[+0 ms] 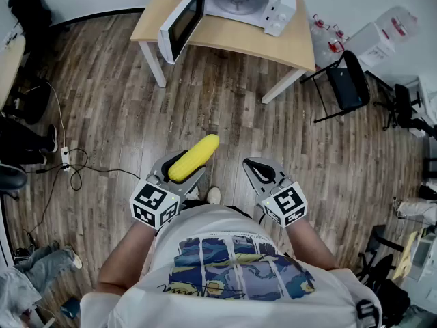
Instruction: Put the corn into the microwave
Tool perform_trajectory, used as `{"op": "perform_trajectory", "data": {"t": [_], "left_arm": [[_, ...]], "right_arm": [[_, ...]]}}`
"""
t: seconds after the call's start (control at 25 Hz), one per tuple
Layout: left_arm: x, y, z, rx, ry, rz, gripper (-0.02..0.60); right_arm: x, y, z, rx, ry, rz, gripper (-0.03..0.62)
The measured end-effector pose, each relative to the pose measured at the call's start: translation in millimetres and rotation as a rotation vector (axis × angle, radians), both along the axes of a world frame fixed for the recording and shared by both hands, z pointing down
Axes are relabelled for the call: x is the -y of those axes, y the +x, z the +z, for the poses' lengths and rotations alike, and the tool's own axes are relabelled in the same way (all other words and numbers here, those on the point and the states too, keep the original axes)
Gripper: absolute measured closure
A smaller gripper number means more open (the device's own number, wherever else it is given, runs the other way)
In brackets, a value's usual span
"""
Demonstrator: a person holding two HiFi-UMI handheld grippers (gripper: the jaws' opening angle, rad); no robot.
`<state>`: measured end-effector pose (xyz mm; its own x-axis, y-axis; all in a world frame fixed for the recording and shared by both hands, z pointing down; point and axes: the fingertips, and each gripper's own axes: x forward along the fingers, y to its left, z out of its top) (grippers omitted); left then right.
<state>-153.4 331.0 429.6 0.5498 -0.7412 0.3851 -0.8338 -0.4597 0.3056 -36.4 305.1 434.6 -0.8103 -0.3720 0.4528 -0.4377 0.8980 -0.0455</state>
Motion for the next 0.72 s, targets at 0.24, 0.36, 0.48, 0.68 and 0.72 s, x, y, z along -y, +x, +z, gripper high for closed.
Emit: {"op": "perform_trajectory", "data": {"t": [0.24, 0.36, 0.48, 0.68, 0.72], "left_arm": [[15.4, 15.7, 0.4, 0.01, -0.004, -0.03, 0.327], [29.5, 10.3, 6.6, 0.006, -0.008, -0.01, 0.327], [53.0, -4.0, 4.6, -0.014, -0.008, 0.023, 0.327], [98.0, -44.3, -7.3, -0.007, 0.032, 0.085, 0.327], [107.5, -52.2, -8.7, -0.002, 0.039, 0.096, 0.327]], "right_arm": [[8.6, 20.0, 6.7, 0.037, -0.027, 0.033, 0.585], [13.2, 17.4, 12.3, 0.027, -0.028, 0.067, 0.586], [28.6, 7.3, 15.7, 0.007, -0.032, 0.118, 0.586], [64.3, -30.3, 5.8, 0.016, -0.023, 0.24, 0.583], [71.2, -39.0, 4.0, 0.02, -0.021, 0.259, 0.578]]}}
